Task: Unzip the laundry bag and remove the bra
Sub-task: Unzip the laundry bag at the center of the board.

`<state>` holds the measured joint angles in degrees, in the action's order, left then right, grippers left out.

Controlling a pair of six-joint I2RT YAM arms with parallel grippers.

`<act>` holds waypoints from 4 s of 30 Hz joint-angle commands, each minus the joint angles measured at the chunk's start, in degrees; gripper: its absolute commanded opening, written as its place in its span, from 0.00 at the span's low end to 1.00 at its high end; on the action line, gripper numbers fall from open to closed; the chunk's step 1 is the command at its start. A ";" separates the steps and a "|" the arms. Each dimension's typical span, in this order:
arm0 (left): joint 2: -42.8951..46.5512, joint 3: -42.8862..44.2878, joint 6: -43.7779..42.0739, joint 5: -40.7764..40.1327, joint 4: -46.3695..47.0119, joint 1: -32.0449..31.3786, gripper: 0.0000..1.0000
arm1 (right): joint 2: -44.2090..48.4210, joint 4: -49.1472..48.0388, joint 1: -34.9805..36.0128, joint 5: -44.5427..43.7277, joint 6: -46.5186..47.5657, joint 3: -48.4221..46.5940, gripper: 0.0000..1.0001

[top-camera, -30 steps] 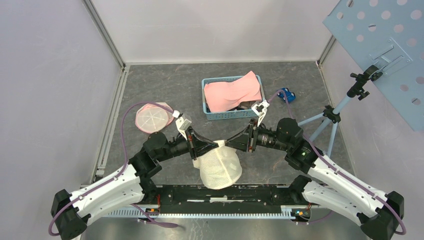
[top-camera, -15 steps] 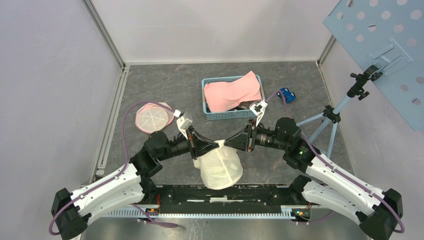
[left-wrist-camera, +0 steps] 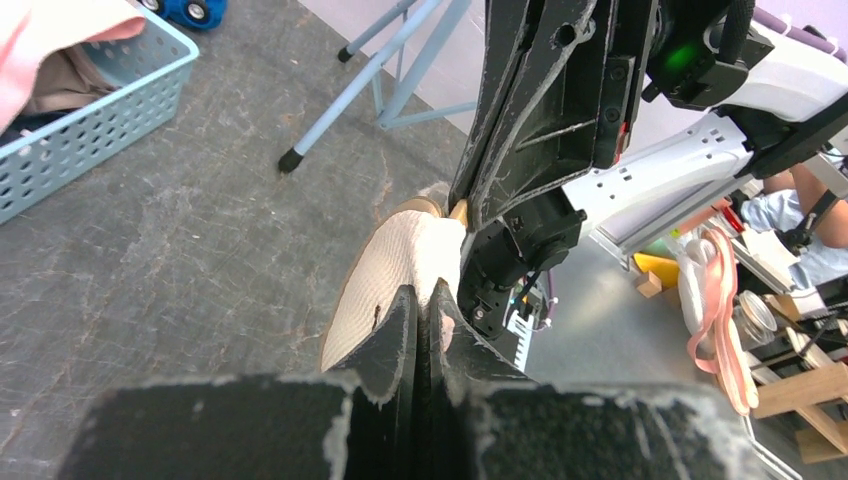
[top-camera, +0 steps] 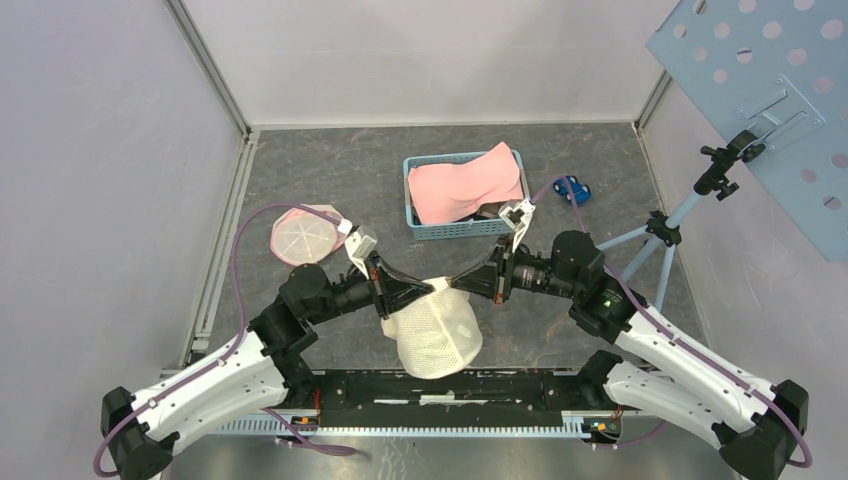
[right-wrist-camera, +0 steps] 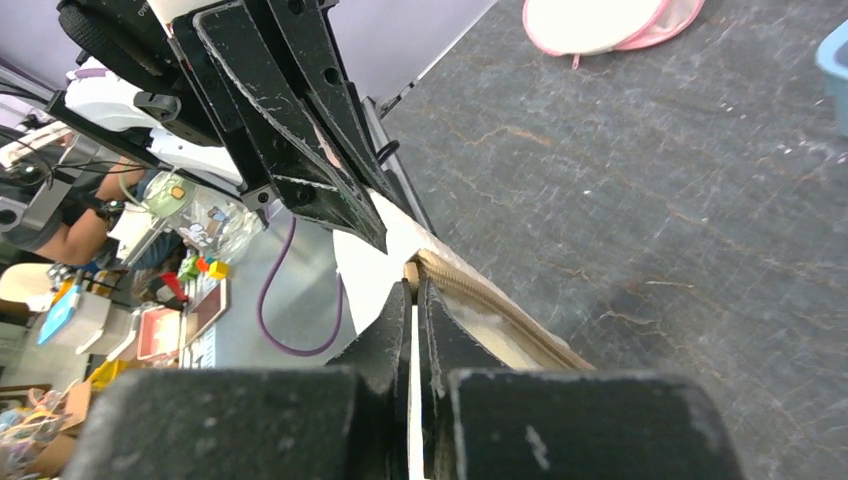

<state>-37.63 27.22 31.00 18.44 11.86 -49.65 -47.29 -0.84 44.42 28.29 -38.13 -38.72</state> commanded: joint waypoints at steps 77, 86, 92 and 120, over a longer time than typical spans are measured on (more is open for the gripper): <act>-28.11 20.74 -28.40 -1.18 -26.45 -2.12 0.29 | 2.73 -8.85 -3.49 -3.67 2.35 14.47 0.00; -24.74 19.90 -29.60 -7.32 -31.58 -1.94 0.03 | 4.45 -1.99 -4.43 -8.16 5.99 11.24 0.00; -21.61 18.57 -31.71 -9.74 -33.56 -1.77 0.02 | 5.12 0.68 -5.57 -9.69 7.38 10.40 0.00; -27.44 22.65 -30.96 -1.17 -31.65 -2.65 0.30 | 0.58 -15.51 -5.58 0.95 -1.28 16.65 0.00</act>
<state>-64.90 48.47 1.43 16.51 -20.47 -51.90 -46.28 -12.12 38.94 28.34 -38.70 -22.33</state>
